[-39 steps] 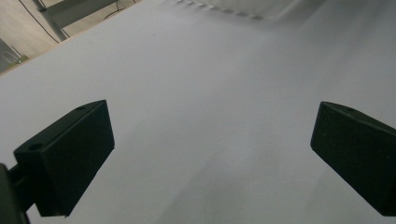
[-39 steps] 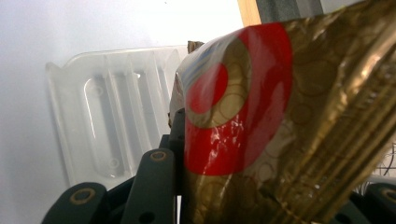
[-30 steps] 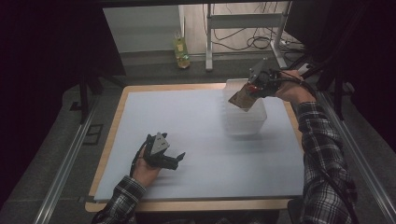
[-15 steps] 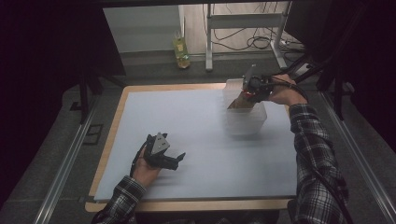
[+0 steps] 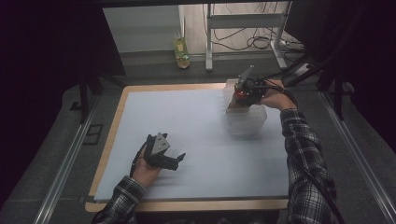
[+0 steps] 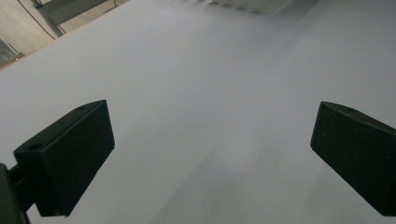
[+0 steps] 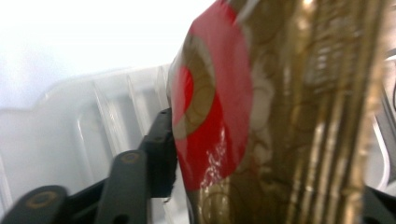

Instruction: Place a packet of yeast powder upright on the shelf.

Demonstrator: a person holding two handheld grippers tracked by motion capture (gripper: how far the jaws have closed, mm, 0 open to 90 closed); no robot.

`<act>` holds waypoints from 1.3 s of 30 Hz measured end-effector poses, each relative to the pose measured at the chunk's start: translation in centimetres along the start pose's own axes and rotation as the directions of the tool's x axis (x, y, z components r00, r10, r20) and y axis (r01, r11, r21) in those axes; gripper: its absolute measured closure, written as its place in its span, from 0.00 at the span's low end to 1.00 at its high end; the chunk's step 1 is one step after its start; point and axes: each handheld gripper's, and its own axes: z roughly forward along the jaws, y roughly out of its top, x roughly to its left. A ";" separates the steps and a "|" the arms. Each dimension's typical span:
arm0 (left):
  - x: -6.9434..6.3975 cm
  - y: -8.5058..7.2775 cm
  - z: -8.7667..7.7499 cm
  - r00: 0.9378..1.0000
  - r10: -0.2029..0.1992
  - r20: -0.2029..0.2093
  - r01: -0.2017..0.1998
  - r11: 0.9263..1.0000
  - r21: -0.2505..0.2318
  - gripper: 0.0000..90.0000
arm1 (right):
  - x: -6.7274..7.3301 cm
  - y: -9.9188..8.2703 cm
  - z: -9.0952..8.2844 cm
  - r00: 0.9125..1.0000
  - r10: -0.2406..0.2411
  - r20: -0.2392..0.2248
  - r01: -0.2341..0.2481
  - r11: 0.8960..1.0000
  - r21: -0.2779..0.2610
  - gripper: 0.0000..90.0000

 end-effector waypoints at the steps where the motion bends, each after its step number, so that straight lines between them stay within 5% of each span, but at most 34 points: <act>1: 0.0 0.0 0.0 1.000 0.000 0.000 0.000 1.000 0.000 0.00 | 0.0 0.0 0.0 1.000 0.003 0.001 -0.003 1.000 -0.009 0.52; 14: -0.2 0.0 0.1 1.000 0.004 0.003 -0.004 1.000 0.005 0.00 | 0.2 0.0 -0.8 0.997 0.080 0.013 -0.079 0.995 -0.066 0.28; 24: -0.2 0.0 0.2 1.000 0.007 0.006 -0.007 1.000 0.008 0.00 | 0.4 0.1 -1.6 0.991 0.135 -0.003 -0.134 0.977 -0.167 0.14; 39: -0.2 0.0 0.1 1.000 0.009 0.007 -0.009 1.000 0.005 0.00 | 1.0 1.0 -2.3 0.980 0.200 -0.010 -0.197 0.953 -0.230 0.03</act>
